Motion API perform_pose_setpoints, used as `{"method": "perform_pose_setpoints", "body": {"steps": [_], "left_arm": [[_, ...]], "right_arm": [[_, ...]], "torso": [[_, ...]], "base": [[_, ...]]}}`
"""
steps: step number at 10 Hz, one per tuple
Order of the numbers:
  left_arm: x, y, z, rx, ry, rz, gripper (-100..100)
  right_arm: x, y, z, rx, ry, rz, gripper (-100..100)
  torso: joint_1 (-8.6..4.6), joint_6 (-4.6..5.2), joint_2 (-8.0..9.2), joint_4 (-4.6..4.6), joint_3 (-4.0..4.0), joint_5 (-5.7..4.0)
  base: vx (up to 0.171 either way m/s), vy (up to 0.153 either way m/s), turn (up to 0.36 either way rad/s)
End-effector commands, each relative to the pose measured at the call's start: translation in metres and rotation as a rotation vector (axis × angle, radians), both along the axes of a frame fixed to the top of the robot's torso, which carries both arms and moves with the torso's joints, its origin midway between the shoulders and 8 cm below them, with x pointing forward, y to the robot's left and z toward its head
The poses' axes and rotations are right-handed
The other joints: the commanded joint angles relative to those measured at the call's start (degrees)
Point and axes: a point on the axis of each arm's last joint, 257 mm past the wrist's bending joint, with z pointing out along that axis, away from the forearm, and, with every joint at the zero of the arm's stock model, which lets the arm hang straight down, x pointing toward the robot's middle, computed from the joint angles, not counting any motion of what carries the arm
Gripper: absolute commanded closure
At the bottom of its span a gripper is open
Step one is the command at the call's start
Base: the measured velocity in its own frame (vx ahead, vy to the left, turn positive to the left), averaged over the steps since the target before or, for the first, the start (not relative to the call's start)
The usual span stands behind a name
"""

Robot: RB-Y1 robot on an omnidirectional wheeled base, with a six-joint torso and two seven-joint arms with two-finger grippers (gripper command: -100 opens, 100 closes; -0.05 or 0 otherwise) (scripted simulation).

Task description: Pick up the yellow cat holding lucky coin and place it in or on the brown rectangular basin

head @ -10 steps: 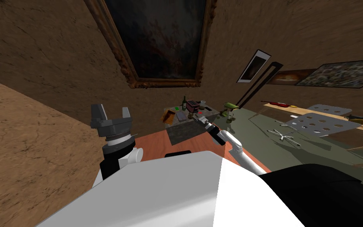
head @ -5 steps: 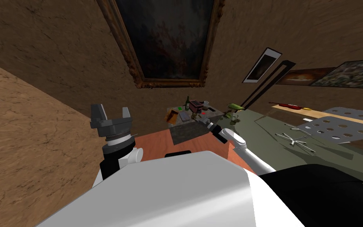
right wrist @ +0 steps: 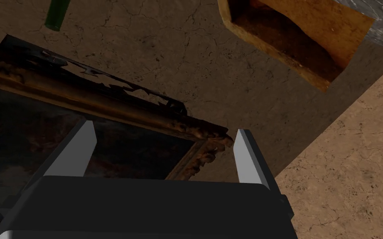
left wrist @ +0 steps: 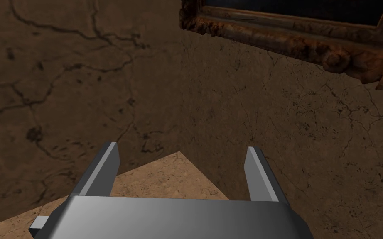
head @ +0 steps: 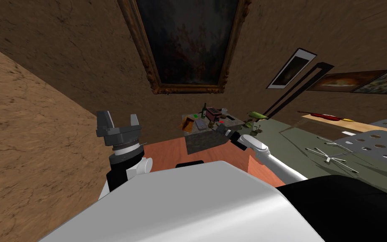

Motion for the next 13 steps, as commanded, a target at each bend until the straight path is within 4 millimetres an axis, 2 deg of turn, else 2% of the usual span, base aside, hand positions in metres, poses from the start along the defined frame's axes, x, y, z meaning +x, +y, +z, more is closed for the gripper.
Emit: {"method": "perform_pose_setpoints", "body": {"steps": [1, 3, 4, 5, 6, 8, 9, 12, 13], "left_arm": [[0.0, 0.0, 0.0, 0.0, 0.0, 0.0, 0], [0.0, 0.0, 0.0, 0.0, 0.0, 0.0, 0], [0.0, 0.0, 0.0, 0.0, 0.0, 0.0, 0], [0.0, 0.0, 0.0, 0.0, 0.0, 0.0, 0], [0.0, 0.0, 0.0, 0.0, 0.0, 0.0, 0], [0.0, 0.0, 0.0, 0.0, 0.0, 0.0, 0], [0.0, 0.0, 0.0, 0.0, 0.0, 0.0, 0], [0.0, 0.0, 0.0, 0.0, 0.0, 0.0, 0], [0.0, 0.0, 0.0, 0.0, 0.0, 0.0, 0]], "right_arm": [[0.003, -0.008, -0.004, -0.06, 0.003, 0.0, -100], [0.006, -0.048, -0.018, -0.223, 0.025, -0.021, -100], [0.006, -0.051, -0.017, -0.253, 0.025, -0.015, -100], [0.007, -0.072, -0.022, -0.339, 0.039, -0.022, -100], [0.007, -0.073, -0.022, -0.344, 0.039, -0.021, -100], [0.005, -0.117, -0.028, -0.507, 0.074, -0.031, -100], [0.005, -0.119, -0.029, -0.514, 0.076, -0.033, -100], [-0.006, -0.182, -0.037, -0.723, 0.15, -0.043, -100], [-0.006, -0.185, -0.036, -0.729, 0.153, -0.045, -100]], "torso": [[0.0, 0.0, 0.0, 0.0, 0.0, 0.0], [-0.05, -0.01, -0.01, 0.0, -0.01, -0.01], [0.12, -0.01, -0.05, -0.01, -0.03, 0.02], [0.07, 0.01, -0.03, -0.01, -0.02, 0.02], [0.01, 0.0, -0.04, -0.01, -0.02, 0.0], [0.0, -0.01, -0.04, -0.01, -0.02, 0.0], [0.08, 0.0, -0.08, -0.02, -0.05, 0.02], [0.02, 0.0, -0.1, -0.03, -0.06, 0.0], [0.08, -0.01, -0.18, -0.04, -0.11, 0.01]], "base": [[0.023, 0.051, 0.049], [0.031, 0.087, 0.126], [0.033, 0.086, 0.034], [0.036, 0.069, 0.092], [0.029, 0.052, 0.043], [0.045, 0.084, 0.114], [0.049, 0.061, 0.028], [0.064, 0.078, 0.107], [0.069, 0.069, 0.024]]}}
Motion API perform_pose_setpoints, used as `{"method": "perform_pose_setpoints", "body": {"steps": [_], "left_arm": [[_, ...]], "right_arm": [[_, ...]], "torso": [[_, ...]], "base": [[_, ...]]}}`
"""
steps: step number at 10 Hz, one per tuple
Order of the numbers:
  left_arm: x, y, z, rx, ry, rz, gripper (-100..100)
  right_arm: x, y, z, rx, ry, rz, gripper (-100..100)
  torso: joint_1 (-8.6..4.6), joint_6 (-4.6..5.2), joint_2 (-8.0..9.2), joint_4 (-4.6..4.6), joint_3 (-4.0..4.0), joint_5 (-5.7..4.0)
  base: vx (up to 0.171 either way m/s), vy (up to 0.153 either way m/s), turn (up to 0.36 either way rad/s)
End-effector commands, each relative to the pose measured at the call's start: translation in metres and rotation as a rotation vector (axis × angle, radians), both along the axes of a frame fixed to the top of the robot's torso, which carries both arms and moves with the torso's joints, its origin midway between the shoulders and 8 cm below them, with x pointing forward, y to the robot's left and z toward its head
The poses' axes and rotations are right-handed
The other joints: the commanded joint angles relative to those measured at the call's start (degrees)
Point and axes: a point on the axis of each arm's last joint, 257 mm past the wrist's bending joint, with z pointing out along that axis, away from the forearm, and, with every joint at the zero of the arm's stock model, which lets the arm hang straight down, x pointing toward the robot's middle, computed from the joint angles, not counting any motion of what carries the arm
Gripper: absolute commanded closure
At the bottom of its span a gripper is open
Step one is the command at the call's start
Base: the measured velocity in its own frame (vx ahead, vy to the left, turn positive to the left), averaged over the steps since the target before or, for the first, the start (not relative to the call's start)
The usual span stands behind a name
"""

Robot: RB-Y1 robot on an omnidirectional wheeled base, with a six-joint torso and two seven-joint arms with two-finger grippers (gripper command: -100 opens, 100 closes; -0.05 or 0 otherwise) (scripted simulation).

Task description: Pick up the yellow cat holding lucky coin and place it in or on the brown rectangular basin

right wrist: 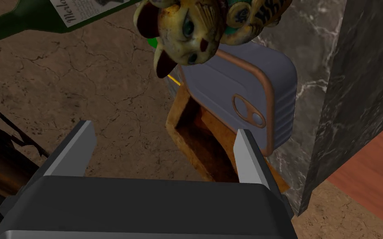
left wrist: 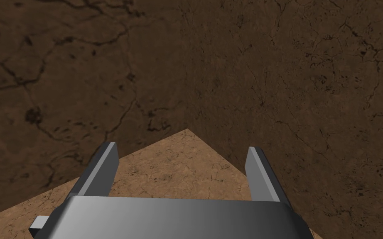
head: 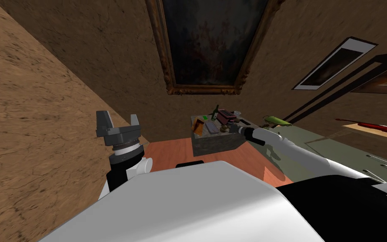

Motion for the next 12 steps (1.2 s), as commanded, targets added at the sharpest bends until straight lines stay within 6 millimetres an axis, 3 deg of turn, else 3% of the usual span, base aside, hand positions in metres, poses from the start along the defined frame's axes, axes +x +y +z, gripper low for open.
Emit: {"method": "perform_pose_setpoints", "body": {"steps": [1, 2, 4, 5, 9, 10, 11, 12], "left_arm": [[0.0, 0.0, 0.0, 0.0, 0.0, 0.0, 0], [0.0, 0.0, 0.0, 0.0, 0.0, 0.0, 0], [0.0, 0.0, 0.0, 0.0, 0.0, 0.0, 0], [0.0, 0.0, 0.0, 0.0, 0.0, 0.0, 0], [0.0, 0.0, 0.0, 0.0, 0.0, 0.0, 0], [0.0, 0.0, 0.0, 0.0, 0.0, 0.0, 0], [0.0, 0.0, 0.0, 0.0, 0.0, 0.0, 0], [0.0, 0.0, 0.0, 0.0, 0.0, 0.0, 0]], "right_arm": [[-0.008, -0.025, -0.003, -0.073, 0.033, -0.013, -100], [-0.008, -0.025, -0.003, -0.073, 0.033, -0.013, -100], [-0.021, -0.063, -0.007, -0.175, 0.095, -0.031, -100], [-0.021, -0.063, -0.007, -0.175, 0.095, -0.031, -100], [-0.053, -0.118, -0.021, -0.3, 0.217, -0.063, -100], [-0.062, -0.126, -0.026, -0.314, 0.243, -0.068, -100], [-0.057, -0.121, -0.021, -0.301, 0.223, -0.067, -100], [-0.058, -0.122, -0.022, -0.304, 0.228, -0.066, 0]], "torso": [[0.0, 0.0, 0.0, 0.0, 0.0, 0.0], [-0.03, -0.02, 0.01, 0.01, 0.01, -0.01], [-0.15, -0.01, 0.06, 0.02, 0.04, -0.05], [-0.08, 0.0, 0.03, 0.01, 0.02, -0.03], [-0.08, -0.01, -0.02, -0.01, -0.01, -0.03], [-0.06, -0.01, -0.03, -0.01, -0.02, -0.03], [-0.12, 0.0, 0.0, -0.01, -0.01, -0.05], [-0.2, 0.0, 0.12, 0.02, 0.06, -0.06]], "base": [[0.065, 0.059, 0.047], [0.048, 0.037, 0.034], [0.064, 0.046, 0.077], [0.059, 0.046, 0.016], [0.074, 0.049, 0.061], [0.075, 0.039, 0.04], [0.031, 0.014, 0.005], [0.006, 0.003, 0.0]]}}
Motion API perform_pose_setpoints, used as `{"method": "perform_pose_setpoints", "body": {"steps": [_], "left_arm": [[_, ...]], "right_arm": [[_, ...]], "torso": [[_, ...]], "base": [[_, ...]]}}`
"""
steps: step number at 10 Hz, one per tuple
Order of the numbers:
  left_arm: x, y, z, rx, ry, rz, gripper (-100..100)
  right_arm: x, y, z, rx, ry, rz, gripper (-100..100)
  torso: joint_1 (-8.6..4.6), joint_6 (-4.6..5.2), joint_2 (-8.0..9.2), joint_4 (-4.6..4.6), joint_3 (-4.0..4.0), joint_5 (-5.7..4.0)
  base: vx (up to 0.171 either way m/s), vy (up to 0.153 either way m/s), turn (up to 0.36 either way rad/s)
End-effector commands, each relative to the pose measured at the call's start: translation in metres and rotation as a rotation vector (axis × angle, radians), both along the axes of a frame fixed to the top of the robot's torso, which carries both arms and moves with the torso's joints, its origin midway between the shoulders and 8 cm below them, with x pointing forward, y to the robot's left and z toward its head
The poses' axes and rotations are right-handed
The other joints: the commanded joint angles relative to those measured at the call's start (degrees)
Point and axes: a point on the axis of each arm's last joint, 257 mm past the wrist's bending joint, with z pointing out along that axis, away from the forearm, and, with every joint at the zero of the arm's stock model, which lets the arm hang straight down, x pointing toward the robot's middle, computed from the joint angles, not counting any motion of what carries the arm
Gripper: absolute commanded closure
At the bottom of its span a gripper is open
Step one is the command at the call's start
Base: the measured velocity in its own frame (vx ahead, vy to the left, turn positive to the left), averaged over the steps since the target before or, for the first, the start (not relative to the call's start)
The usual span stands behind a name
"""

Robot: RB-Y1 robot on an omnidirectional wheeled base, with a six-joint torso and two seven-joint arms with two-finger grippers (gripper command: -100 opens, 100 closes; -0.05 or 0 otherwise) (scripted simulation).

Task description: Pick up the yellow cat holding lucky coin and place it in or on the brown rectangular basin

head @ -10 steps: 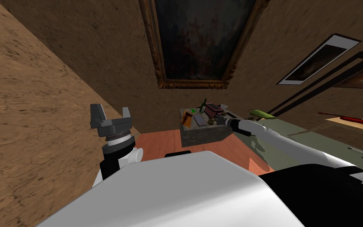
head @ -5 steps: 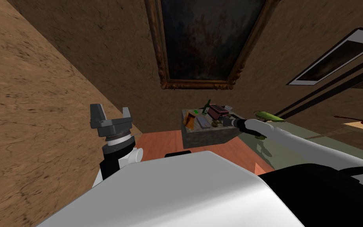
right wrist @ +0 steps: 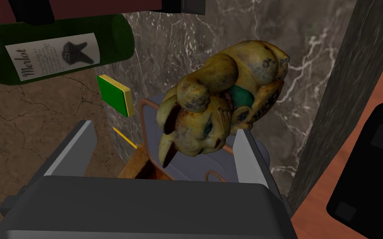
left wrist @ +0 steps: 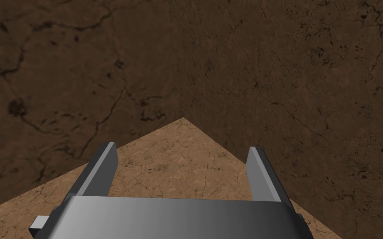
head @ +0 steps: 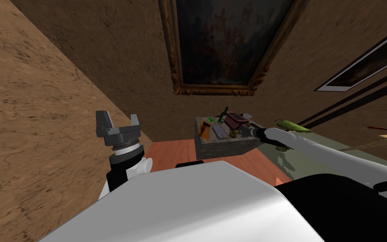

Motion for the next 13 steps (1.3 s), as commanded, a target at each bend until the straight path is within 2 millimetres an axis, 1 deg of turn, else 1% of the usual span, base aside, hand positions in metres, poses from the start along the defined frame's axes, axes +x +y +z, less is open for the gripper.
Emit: {"method": "perform_pose_setpoints", "body": {"steps": [1, 2, 3, 7, 8, 9, 10, 11, 13], "left_arm": [[0.0, 0.0, 0.0, 0.0, 0.0, 0.0, 0], [0.0, 0.0, 0.0, 0.0, 0.0, 0.0, 0], [0.0, 0.0, 0.0, 0.0, 0.0, 0.0, 0], [0.0, 0.0, 0.0, 0.0, 0.0, 0.0, 0], [0.0, 0.0, 0.0, 0.0, 0.0, 0.0, 0], [0.0, 0.0, 0.0, 0.0, 0.0, 0.0, 0], [0.0, 0.0, 0.0, 0.0, 0.0, 0.0, 0], [0.0, 0.0, 0.0, 0.0, 0.0, 0.0, 0], [0.0, 0.0, 0.0, 0.0, 0.0, 0.0, 0]], "right_arm": [[-0.008, -0.008, -0.012, 0.0, 0.001, -0.029, -100], [-0.004, -0.003, -0.008, 0.001, 0.003, -0.014, -100], [-0.005, -0.004, -0.009, 0.001, 0.002, -0.017, 100], [-0.005, -0.003, -0.01, 0.0, 0.005, -0.016, 100], [-0.006, -0.003, -0.01, 0.001, 0.005, -0.016, 0], [-0.006, -0.003, -0.01, 0.001, 0.005, -0.016, 100], [-0.006, -0.003, -0.01, 0.001, 0.006, -0.015, 0], [-0.002, -0.008, -0.002, -0.008, 0.002, -0.017, 100], [0.001, -0.013, 0.008, -0.018, 0.001, -0.021, 100]], "torso": [[0.0, 0.0, 0.0, 0.0, 0.0, 0.0], [-0.07, -0.05, -0.04, -0.01, -0.02, -0.03], [-0.09, -0.02, -0.02, 0.0, -0.01, -0.03], [-0.02, 0.01, 0.08, 0.06, 0.07, 0.01], [-0.01, 0.01, 0.1, 0.08, 0.09, 0.03], [0.0, 0.01, 0.11, 0.08, 0.09, 0.04], [0.01, 0.02, 0.12, 0.1, 0.11, 0.05], [0.02, 0.02, 0.13, 0.1, 0.12, 0.05], [0.84, -0.07, 0.17, 0.12, 0.14, 0.19]], "base": [[0.026, -0.014, 0.176], [0.015, -0.013, 0.045], [-0.001, 0.0, -0.016], [0.0, -0.001, 0.003], [0.0, 0.0, 0.0], [0.0, 0.0, 0.0], [0.0, 0.0, 0.0], [-0.011, 0.107, 0.013], [-0.005, 0.218, 0.001]]}}
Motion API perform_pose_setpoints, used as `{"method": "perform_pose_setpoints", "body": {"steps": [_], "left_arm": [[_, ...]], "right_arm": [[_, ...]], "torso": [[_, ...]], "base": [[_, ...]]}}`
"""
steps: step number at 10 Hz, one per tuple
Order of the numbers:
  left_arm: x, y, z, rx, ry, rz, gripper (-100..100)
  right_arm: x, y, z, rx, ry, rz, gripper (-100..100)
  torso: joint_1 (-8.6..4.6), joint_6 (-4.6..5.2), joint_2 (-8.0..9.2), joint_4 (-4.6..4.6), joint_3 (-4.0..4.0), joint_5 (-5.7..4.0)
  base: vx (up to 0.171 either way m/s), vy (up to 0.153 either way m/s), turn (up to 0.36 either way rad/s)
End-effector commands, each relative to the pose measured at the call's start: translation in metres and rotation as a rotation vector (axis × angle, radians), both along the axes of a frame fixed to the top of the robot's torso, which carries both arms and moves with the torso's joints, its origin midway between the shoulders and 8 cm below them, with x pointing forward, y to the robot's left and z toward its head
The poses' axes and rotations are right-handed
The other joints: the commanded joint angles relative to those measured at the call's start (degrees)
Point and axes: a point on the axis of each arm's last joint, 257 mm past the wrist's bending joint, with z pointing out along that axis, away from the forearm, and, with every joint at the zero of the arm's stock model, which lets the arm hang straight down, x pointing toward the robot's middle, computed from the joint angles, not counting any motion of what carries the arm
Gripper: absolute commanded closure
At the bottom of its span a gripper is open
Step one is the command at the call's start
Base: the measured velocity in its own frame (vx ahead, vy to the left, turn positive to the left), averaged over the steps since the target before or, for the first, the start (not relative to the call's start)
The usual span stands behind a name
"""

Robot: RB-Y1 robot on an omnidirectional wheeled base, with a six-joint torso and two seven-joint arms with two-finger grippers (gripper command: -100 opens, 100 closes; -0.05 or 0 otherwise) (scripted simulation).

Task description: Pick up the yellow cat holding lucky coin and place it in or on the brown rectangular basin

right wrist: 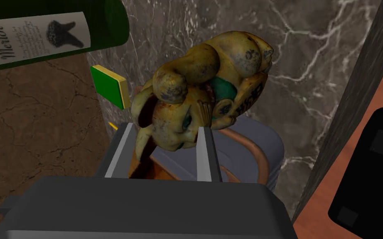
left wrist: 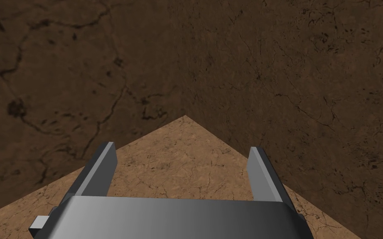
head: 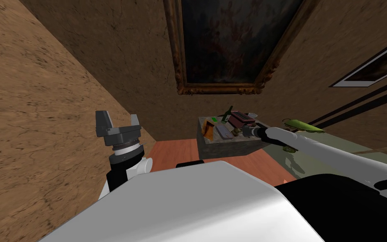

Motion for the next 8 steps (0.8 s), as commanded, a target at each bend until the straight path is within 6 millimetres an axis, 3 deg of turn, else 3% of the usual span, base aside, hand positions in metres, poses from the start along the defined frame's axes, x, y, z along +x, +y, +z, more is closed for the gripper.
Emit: {"method": "perform_pose_setpoints", "body": {"steps": [1, 2, 3, 4, 8], "left_arm": [[0.0, 0.0, 0.0, 0.0, 0.0, 0.0, 0], [0.0, 0.0, 0.0, 0.0, 0.0, 0.0, 0], [0.0, 0.0, 0.0, 0.0, 0.0, 0.0, 0], [0.0, 0.0, 0.0, 0.0, 0.0, 0.0, 0], [0.0, 0.0, 0.0, 0.0, 0.0, 0.0, 0]], "right_arm": [[0.003, -0.003, 0.009, -0.007, 0.0, -0.002, 100], [0.005, -0.007, 0.016, -0.013, 0.0, -0.004, 100], [0.006, -0.008, 0.014, -0.013, -0.006, -0.005, 0], [0.007, -0.015, 0.027, -0.01, -0.014, -0.018, -100], [0.008, -0.028, 0.05, 0.0, -0.034, -0.045, -100]], "torso": [[0.0, 0.0, 0.0, 0.0, 0.0, 0.0], [0.21, -0.09, 0.08, -0.06, 0.0, -0.09], [0.23, -0.1, 0.03, -0.08, -0.03, -0.1], [-0.2, -0.09, -0.01, -0.09, -0.05, -0.18], [0.06, -0.09, 0.11, -0.07, 0.01, -0.14]], "base": [[-0.024, 0.247, -0.005], [-0.017, 0.237, 0.006], [-0.002, 0.101, -0.009], [-0.021, 0.143, -0.016], [-0.029, 0.206, -0.011]]}}
